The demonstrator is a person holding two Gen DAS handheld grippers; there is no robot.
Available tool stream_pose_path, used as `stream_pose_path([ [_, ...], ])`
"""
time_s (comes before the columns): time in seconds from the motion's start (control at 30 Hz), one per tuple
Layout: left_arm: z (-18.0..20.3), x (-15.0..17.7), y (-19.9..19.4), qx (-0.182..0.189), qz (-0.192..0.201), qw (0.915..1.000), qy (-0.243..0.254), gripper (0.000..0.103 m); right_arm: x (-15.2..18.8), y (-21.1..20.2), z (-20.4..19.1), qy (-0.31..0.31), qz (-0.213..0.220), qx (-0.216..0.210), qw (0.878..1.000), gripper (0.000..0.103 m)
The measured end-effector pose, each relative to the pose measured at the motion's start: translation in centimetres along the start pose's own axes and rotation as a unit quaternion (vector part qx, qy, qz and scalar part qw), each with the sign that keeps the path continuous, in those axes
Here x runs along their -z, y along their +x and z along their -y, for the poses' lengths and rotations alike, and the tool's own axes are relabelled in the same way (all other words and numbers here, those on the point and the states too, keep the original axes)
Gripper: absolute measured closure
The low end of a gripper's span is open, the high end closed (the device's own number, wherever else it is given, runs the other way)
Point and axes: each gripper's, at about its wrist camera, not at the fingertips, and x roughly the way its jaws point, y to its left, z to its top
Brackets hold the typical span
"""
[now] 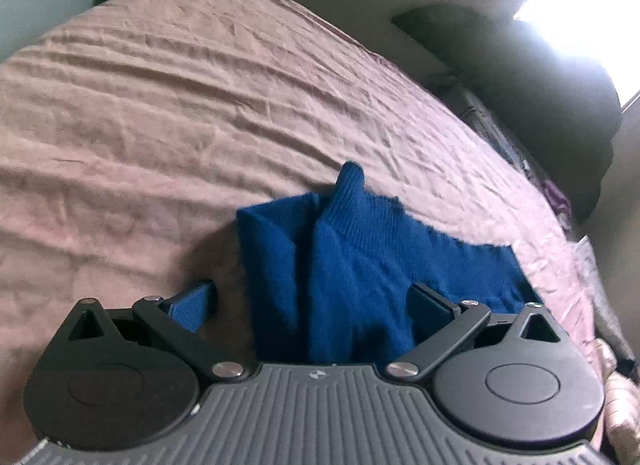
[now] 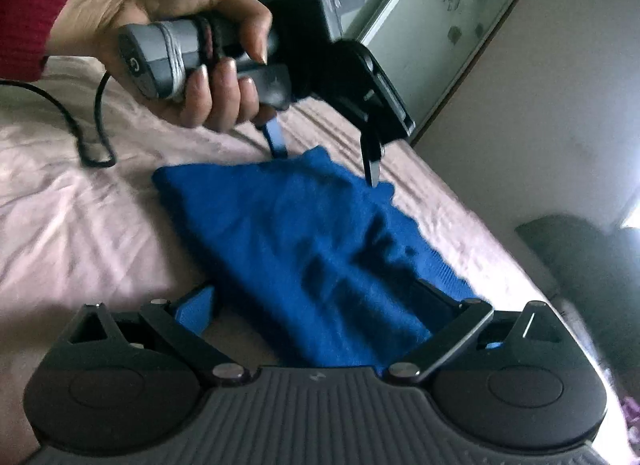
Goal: Fold small clothes
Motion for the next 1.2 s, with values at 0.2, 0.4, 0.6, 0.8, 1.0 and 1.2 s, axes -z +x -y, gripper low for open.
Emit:
stream_pose_path([
  [0.2,0.9,-0.6,1.0,0.036,-0.005,0.9993,0.008,0.017,-1.7,2.0,-1.7,-0.023,0.013,0.003,1.000,0.053],
  [0.4,1.8,-0.6,1.9,0.003,-0.011,0.9992,0.039,0.079,-1.7,2.4,-2.5,-0.030,0.015,-0.025,0.999,0.093],
  [0.6,3.2,0.0,0.7,-0.023,0.018,0.9977,0.062,0.089,-1.7,1.7,1.1,0.079,0.028,-0.077,0.993,0.097],
  [0.8,7.5,0.0,-1.5,-0.038,0.058,0.9930,0.096,0.089,1.0,0.6,7.7,0.300,0.051,-0.166,0.938,0.098],
  [1.0,12.4,0.1,-3.0,-0.026,0.085,0.9903,0.106,0.089,5.5,-0.8,12.9,0.450,0.080,-0.201,0.866,0.098],
  [1.2,17.0,0.5,-3.2,-0.010,0.097,0.9880,0.120,0.089,8.3,-3.7,14.9,0.485,0.104,-0.175,0.851,0.098],
])
